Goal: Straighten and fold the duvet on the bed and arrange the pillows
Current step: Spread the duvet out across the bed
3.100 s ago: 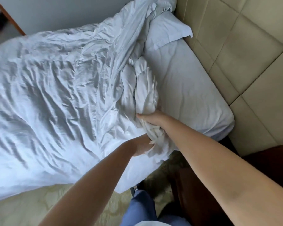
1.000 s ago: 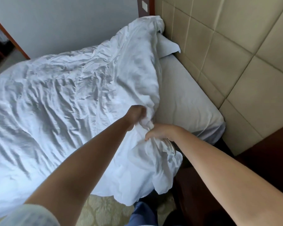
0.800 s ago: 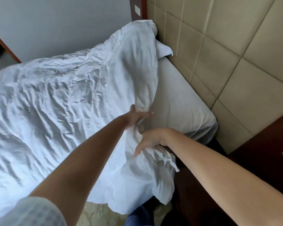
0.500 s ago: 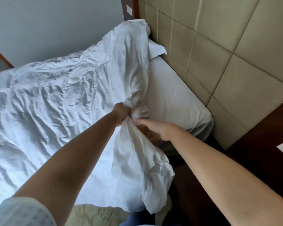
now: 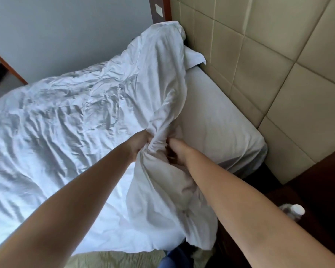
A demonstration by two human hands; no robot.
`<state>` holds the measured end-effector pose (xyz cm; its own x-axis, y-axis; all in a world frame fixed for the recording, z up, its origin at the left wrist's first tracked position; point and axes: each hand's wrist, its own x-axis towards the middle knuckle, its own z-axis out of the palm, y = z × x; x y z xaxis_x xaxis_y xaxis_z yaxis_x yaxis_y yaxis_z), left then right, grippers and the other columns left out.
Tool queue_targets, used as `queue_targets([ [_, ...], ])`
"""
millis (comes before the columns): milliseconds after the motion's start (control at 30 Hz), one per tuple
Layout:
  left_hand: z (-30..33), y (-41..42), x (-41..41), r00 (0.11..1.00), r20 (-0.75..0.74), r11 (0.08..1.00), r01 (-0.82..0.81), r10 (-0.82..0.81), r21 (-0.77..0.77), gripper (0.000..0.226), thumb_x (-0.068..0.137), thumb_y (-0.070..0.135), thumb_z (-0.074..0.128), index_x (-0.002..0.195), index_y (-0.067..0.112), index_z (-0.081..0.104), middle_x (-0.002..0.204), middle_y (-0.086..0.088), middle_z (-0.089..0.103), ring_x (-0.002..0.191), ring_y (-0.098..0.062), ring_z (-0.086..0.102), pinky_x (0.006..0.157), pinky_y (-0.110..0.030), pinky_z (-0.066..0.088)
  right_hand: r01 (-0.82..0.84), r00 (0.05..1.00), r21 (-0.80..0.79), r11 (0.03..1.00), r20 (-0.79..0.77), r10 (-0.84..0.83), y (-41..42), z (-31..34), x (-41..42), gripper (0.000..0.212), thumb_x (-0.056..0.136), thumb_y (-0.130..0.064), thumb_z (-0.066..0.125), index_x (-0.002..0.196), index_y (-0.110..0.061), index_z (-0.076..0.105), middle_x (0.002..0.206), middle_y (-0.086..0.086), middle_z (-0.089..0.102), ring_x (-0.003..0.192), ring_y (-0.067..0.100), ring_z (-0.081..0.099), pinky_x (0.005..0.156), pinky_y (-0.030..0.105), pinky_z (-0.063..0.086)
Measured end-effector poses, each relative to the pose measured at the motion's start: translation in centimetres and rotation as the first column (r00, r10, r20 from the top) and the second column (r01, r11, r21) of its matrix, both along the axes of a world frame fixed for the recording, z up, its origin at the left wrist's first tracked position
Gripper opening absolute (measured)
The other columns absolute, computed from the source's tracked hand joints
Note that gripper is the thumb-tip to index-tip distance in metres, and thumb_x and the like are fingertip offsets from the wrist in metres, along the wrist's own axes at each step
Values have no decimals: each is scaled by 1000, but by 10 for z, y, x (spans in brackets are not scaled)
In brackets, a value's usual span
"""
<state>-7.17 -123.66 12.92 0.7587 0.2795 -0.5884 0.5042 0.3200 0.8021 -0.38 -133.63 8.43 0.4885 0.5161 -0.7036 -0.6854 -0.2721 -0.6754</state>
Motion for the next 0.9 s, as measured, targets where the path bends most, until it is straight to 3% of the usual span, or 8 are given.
queue_targets([
  [167,17,12,4,995,78,997,-53,57,-47,26,45,-6,43,49,2,67,49,-11,61,43,-21,61,44,-19,50,-202,965,-143,969,141,222,-21,-14,-7,32,104,-20,35,124,0,51,96,6,61,72,16,57,41,16,36],
  [300,25,12,6,996,80,999,-31,29,32,44,75,-11,37,42,-1,64,45,-9,59,37,-18,59,37,-16,45,-347,933,-69,935,78,351,-19,-35,-26,36,102,-11,40,133,5,48,130,18,56,114,21,56,73,12,48],
  [433,10,19,5,994,-14,991,-105,106,88,52,89,-10,19,56,1,57,42,-9,52,32,-14,52,37,-12,41,-273,960,65,960,-41,276,-12,-39,-35,25,96,-20,51,86,0,63,55,1,63,53,10,52,42,17,41],
  [533,-7,39,4,987,-78,932,-104,139,347,24,87,-1,40,71,2,58,67,-15,55,49,-16,58,49,-17,45,-97,994,58,994,-44,99,12,-48,-28,39,88,-46,55,98,-9,64,66,1,57,51,13,51,48,21,38],
  [600,-22,54,0,978,-206,777,119,13,618,31,79,29,68,97,4,67,95,-13,65,86,-24,65,74,-28,49,-68,998,38,997,-13,69,20,-43,-27,28,92,-46,51,100,-21,62,86,2,65,67,14,60,60,26,48],
  [700,-36,63,-15,836,-547,336,509,25,793,65,63,39,79,117,13,55,112,-6,62,108,-27,59,85,-31,49,-227,963,-97,969,126,239,22,-53,-31,15,98,-25,45,107,-27,56,90,-5,56,77,12,53,63,23,39],
  [800,-46,64,-23,807,-586,212,563,67,799,33,75,25,62,107,19,56,111,-6,63,107,-28,59,83,-32,48,-326,922,-252,911,128,365,18,-79,-35,17,97,-19,42,111,-22,52,81,-3,51,66,11,46,62,23,37],
  [900,-60,70,-24,808,-587,62,584,54,809,25,83,14,51,107,19,59,117,-7,59,114,-28,54,90,-36,46,-332,876,-381,863,214,432,20,-98,-33,36,98,-13,39,130,-2,51,118,16,58,66,11,42,73,26,39],
])
